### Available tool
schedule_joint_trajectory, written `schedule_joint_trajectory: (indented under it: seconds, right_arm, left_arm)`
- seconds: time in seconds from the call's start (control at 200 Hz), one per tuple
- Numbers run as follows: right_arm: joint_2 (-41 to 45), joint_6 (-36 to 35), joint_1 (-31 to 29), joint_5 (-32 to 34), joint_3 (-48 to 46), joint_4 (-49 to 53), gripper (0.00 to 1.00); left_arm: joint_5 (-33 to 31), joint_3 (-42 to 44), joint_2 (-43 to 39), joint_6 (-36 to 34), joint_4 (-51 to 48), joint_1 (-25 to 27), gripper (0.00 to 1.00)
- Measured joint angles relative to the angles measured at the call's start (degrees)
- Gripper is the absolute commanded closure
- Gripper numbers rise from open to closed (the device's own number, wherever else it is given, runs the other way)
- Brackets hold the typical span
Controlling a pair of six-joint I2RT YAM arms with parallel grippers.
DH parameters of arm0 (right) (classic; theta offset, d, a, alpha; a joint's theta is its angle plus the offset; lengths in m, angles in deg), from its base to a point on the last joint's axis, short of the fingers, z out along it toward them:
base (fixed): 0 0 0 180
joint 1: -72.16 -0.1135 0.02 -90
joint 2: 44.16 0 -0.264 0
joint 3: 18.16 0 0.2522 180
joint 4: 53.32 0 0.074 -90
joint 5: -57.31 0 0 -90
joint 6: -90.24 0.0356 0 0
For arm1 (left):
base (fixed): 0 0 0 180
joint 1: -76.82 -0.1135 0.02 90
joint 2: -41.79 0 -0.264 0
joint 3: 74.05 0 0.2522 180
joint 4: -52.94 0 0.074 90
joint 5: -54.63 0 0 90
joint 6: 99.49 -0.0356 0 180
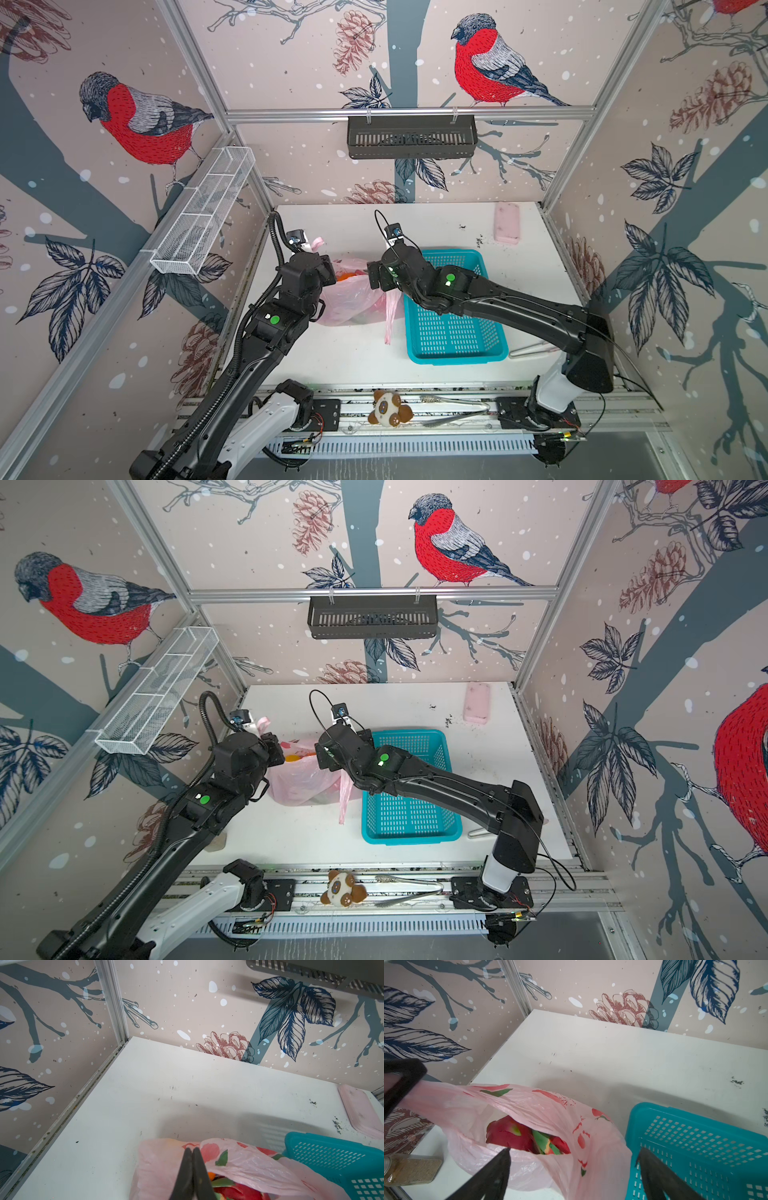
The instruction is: Untie the knot of the plastic bag and take out the fruit
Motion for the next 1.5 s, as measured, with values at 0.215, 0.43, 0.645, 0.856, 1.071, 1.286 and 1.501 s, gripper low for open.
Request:
schedule_joint_trajectory:
  seconds: [0.215, 0.43, 0.645, 0.856, 1.071, 1.286, 1.501]
  right_arm:
    - [-5.6, -2.3, 1.9, -3.9, 3.9, 4.0, 0.12]
    - [-9.7, -4.5, 2.6, -6.1, 6.7, 6.3, 0.14]
    - [-16.0, -7.0, 4.7, -8.0, 13.2, 9.6, 0.25]
    - [-19.7, -10.0, 5.8, -8.8, 17.0, 11.1, 0.71]
    - [-19.8, -12.8, 7.5, -9.6, 18.3, 7.8, 0.85]
    - [-19.7, -14.8, 10.2, -12.1, 20.0, 2.3, 0.89]
    - [-22.7, -17.2, 13.2, -14.8, 25.7, -0.6, 0.9]
  left_arm:
    - [1.0, 1.0, -1.9, 0.3, 0.9, 0.0, 1.0]
    - [1.1, 2.4, -4.1, 0.3, 1.0, -0.1, 1.0]
    - [0.7, 3.3, -5.8, 0.5, 1.2, -0.1, 1.0]
    - [-0.1, 4.1, -4.7, 0.5, 2.3, -1.2, 1.0]
    - [3.1, 4.1, -0.2, 0.5, 6.5, -7.3, 1.0]
    - [11.4, 2.9, 5.8, 1.0, 11.5, -15.0, 1.0]
    - [17.9, -2.5, 13.2, 1.9, 15.4, -19.5, 1.0]
